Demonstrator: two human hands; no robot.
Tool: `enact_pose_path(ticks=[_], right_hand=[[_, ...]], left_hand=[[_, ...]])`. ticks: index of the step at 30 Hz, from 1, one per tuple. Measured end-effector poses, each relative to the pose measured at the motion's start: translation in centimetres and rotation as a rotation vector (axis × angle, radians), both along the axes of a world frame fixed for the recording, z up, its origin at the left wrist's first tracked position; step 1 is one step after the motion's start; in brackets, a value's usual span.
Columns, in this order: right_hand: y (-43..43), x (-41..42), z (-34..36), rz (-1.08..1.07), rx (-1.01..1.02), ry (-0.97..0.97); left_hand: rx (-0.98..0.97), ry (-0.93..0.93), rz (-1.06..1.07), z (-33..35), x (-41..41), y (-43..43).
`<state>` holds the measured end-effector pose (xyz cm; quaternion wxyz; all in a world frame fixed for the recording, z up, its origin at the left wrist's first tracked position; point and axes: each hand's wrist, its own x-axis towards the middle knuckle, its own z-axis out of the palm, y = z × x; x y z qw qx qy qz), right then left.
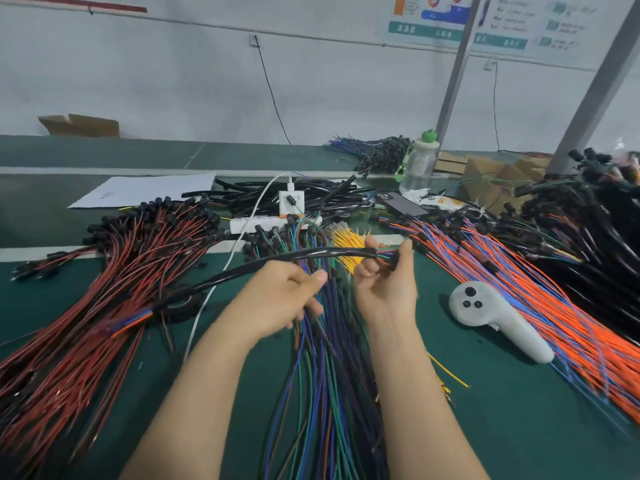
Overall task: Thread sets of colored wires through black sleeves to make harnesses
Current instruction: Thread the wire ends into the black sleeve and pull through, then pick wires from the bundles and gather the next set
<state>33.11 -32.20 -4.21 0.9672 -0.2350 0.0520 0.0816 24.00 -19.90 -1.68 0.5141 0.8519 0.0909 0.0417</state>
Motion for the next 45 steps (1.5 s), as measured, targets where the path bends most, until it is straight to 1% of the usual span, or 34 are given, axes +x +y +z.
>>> enact_pose_path(ticks=[1,3,4,5,6,7,8,9,10,12,14,16,17,18,19,21,22,23,25,26,27,28,30,32,34,35,37,38,39,40,42,45], right_hand=[[-0.8,-0.1,1.0,-0.033,0.028,0.005],[-2.7,0.2,3.7,-0.079,0.019,-0.005],[-3.6,0.4,5.3,-0.083,0.004,-0.048],[-4.4,0.6,6.8,-0.079,-0.021,-0.109],[-5.3,0.9,8.4,-0.067,-0.049,-0.175],[-6.6,1.0,10.2,-0.065,-0.079,-0.235],[-7.4,0.9,11.8,-0.06,-0.104,-0.288],[-9.5,1.0,13.6,-0.109,-0.122,-0.33],[-11.2,1.0,15.2,-0.169,-0.164,-0.356],[-15.0,0.8,17.5,-0.331,-0.367,-0.384],[-18.3,0.2,18.8,-0.471,-0.696,-0.453],[-21.4,-0.1,19.2,-0.595,-1.203,-0.501],[-23.2,0.0,19.2,-0.667,-1.469,-0.49],[-25.1,0.2,19.2,-0.75,-1.689,-0.443],[-27.0,0.5,19.1,-0.817,-1.837,-0.372],[-30.4,1.9,18.3,-0.916,-1.97,-0.216],[-31.7,3.0,17.3,-0.946,-1.987,-0.107],[-32.8,4.1,16.1,-0.948,-1.985,0.022],[-34.3,6.5,12.5,-0.842,-1.986,0.264],[-34.8,7.5,10.6,-0.756,-1.994,0.34],[-35.0,8.3,8.9,-0.692,-1.998,0.387],[-35.3,8.8,7.6,-0.678,-1.992,0.42],[-35.5,9.7,6.4,-0.734,-1.978,0.471],[-35.1,10.0,6.6,-0.786,-1.972,0.484],[-33.7,9.9,7.4,-0.872,-1.968,0.422],[-32.5,9.7,7.8,-0.945,-1.959,0.355],[-29.1,9.4,8.5,-1.101,-1.888,0.145],[-26.9,9.4,8.7,-1.136,-1.833,0.011],[-24.3,9.3,8.9,-1.125,-1.774,-0.122],[-21.6,9.4,9.0,-1.082,-1.715,-0.239],[-15.8,9.2,9.1,-0.924,-1.601,-0.399],[-7.1,7.9,8.5,-0.555,-1.503,-0.545]], left_hand=[[0.208,-0.064,-0.003,1.4,-0.3,0.1],[0.488,-0.324,0.025,4.9,-0.1,-1.1],[0.623,-0.411,-0.012,6.5,0.6,-2.1],[0.738,-0.408,-0.092,8.0,1.7,-3.4],[0.786,-0.37,-0.199,9.5,2.9,-5.0],[0.749,-0.359,-0.309,11.0,4.0,-6.9],[0.634,-0.356,-0.394,12.1,5.1,-8.0],[0.486,-0.392,-0.45,13.5,6.5,-10.2],[0.365,-0.44,-0.443,14.9,7.6,-12.1],[0.097,-0.526,-0.373,17.6,9.8,-16.4],[-0.226,-0.564,-0.322,19.9,12.0,-21.5],[-0.517,-0.551,-0.315,21.3,13.6,-27.1],[-0.643,-0.549,-0.324,21.5,14.3,-29.9],[-0.741,-0.546,-0.334,21.5,14.9,-32.4],[-0.825,-0.521,-0.346,21.0,15.6,-34.8],[-0.937,-0.39,-0.378,19.2,17.3,-38.7],[-0.922,-0.3,-0.389,17.8,18.1,-40.2],[-0.853,-0.226,-0.402,16.2,19.1,-41.6],[-0.614,-0.074,-0.456,12.7,20.9,-42.9],[-0.472,-0.022,-0.47,10.9,21.6,-42.8],[-0.376,0.014,-0.478,9.2,22.3,-42.6],[-0.336,0.042,-0.49,7.7,22.7,-42.2],[-0.329,0.038,-0.478,5.7,23.4,-41.1],[-0.332,0.013,-0.462,5.2,23.7,-39.9],[-0.35,-0.013,-0.45,5.6,23.4,-38.5],[-0.359,-0.034,-0.438,5.8,23.2,-37.4],[-0.394,-0.099,-0.377,6.2,22.8,-34.7],[-0.43,-0.138,-0.316,6.4,22.5,-32.9],[-0.468,-0.183,-0.24,6.6,22.1,-30.7],[-0.505,-0.231,-0.16,6.8,21.6,-28.2],[-0.565,-0.31,0.002,7.1,20.1,-22.6],[-0.621,-0.352,0.194,6.3,16.6,-13.7]])
